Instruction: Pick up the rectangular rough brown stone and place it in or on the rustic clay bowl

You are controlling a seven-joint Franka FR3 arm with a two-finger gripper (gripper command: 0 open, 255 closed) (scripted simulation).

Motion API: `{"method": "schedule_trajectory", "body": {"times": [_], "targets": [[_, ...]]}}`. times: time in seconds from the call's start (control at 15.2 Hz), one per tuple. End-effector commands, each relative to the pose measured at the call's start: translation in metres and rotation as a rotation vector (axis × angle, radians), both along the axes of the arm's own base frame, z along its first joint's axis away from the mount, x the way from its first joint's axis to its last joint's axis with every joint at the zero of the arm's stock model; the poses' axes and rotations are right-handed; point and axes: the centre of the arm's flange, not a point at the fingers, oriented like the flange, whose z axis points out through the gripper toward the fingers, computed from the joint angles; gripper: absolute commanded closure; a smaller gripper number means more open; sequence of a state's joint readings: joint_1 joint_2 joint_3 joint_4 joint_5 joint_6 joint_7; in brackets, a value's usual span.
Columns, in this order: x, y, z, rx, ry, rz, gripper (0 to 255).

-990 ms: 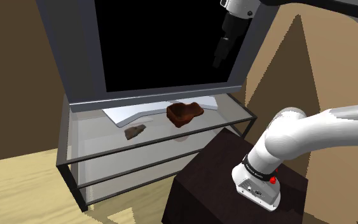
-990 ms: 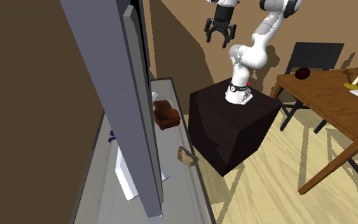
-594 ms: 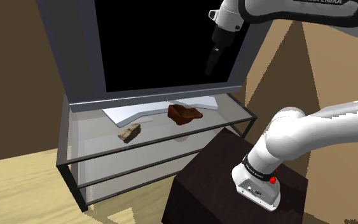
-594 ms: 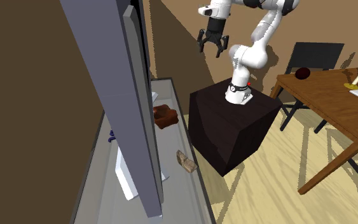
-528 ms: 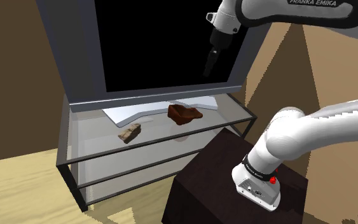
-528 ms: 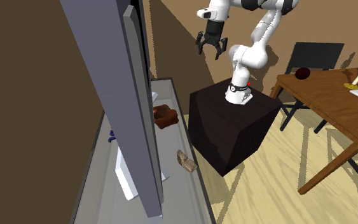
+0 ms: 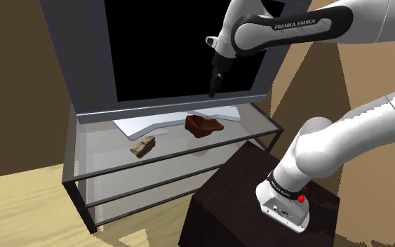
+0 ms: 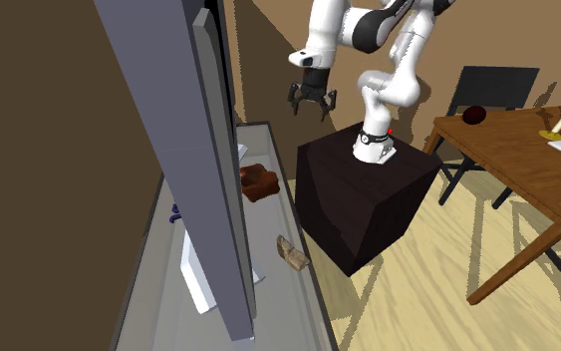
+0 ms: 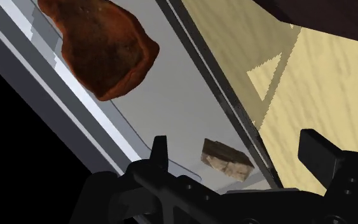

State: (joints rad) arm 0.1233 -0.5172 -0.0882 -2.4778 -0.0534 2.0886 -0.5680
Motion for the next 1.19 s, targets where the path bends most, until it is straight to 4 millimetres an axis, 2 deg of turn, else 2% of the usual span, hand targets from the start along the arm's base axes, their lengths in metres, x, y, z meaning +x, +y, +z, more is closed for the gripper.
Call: {"method": "schedule_trajectory", "body": {"times": [0.0, 0.53, 1.12], "targets": [[0.014, 0.004, -0.022, 0.002, -0.006, 0.070, 0], [0.073, 0.022, -0.106, 0.012, -0.019, 0.334, 0], [0.133, 0.061, -0.198, 0.024, -0.034, 0.632, 0]]}}
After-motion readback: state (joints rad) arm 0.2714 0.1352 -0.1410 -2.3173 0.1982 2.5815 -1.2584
